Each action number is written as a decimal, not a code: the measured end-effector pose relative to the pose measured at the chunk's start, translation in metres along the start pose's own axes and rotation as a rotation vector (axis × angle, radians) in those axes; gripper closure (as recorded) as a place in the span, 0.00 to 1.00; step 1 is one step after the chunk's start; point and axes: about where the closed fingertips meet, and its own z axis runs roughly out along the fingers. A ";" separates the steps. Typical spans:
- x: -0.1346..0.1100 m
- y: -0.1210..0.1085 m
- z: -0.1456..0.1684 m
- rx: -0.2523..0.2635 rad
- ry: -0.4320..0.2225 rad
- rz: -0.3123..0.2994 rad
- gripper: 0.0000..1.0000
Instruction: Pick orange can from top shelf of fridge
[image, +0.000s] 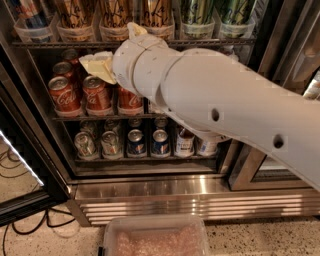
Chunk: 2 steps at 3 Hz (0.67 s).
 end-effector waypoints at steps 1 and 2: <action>0.000 0.000 0.000 0.000 0.000 0.000 0.12; -0.001 0.000 0.000 0.000 -0.001 0.000 0.20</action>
Offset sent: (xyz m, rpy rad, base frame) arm -0.0003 -0.0012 -0.0020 0.0048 0.0043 -0.0062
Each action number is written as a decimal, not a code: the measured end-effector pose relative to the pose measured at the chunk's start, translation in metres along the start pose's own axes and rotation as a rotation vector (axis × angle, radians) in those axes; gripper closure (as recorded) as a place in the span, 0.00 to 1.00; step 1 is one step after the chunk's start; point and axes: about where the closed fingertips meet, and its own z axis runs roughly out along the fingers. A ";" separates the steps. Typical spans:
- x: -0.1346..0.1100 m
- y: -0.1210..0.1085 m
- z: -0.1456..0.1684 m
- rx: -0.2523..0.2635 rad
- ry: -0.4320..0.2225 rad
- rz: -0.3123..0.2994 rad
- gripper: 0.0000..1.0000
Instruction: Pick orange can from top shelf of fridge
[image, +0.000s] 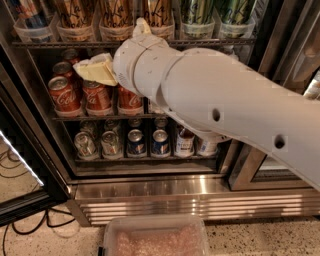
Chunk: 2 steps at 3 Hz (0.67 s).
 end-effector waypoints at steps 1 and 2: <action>-0.010 0.000 0.008 0.022 -0.028 0.019 0.37; -0.017 0.000 0.015 0.063 -0.050 0.038 0.41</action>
Offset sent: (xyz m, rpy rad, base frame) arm 0.0250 0.0242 0.0173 0.1134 -0.0442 -0.0955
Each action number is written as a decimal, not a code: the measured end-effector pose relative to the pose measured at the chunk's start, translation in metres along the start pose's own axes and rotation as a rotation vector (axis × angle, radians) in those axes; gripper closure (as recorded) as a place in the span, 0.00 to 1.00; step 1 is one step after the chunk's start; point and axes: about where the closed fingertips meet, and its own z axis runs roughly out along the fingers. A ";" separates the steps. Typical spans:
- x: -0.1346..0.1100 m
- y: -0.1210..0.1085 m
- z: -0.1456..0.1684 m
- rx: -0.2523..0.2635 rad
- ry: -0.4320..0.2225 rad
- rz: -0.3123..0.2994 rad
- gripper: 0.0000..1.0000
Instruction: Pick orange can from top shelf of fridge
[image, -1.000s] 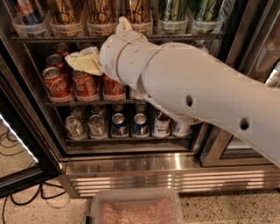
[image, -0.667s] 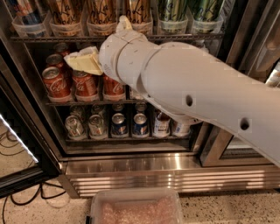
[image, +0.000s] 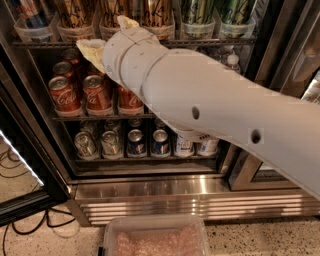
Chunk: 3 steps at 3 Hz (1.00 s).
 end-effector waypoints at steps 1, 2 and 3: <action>0.002 -0.004 -0.002 0.072 0.009 -0.002 0.43; 0.004 -0.006 -0.004 0.138 0.031 -0.008 0.42; 0.003 -0.010 -0.002 0.180 0.042 -0.003 0.43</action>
Offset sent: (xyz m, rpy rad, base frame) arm 0.0093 -0.0046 0.0023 -0.0139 -0.0008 -0.2340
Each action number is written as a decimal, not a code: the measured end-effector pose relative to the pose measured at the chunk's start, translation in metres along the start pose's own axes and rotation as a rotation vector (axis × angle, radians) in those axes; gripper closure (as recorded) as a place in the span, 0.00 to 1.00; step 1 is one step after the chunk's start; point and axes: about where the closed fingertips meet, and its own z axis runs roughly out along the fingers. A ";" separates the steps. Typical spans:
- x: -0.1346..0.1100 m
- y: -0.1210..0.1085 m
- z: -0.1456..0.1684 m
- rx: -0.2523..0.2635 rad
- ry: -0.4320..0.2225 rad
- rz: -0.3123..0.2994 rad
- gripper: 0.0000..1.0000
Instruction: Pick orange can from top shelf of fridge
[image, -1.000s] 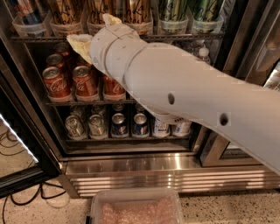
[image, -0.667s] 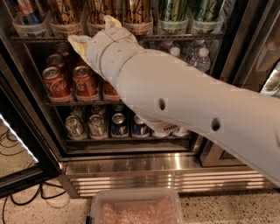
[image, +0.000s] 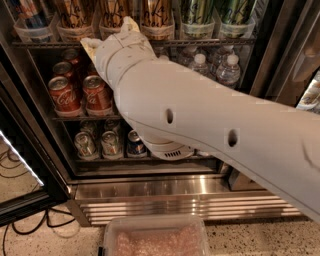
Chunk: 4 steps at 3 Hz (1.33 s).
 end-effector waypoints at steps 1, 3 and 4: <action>0.000 0.000 0.000 0.000 0.000 0.000 0.42; -0.008 0.000 0.004 0.000 -0.023 -0.002 0.44; -0.018 -0.005 0.015 0.019 -0.060 -0.015 0.42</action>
Offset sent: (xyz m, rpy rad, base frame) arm 0.0000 0.0000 0.0000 0.0000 0.0000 -0.0002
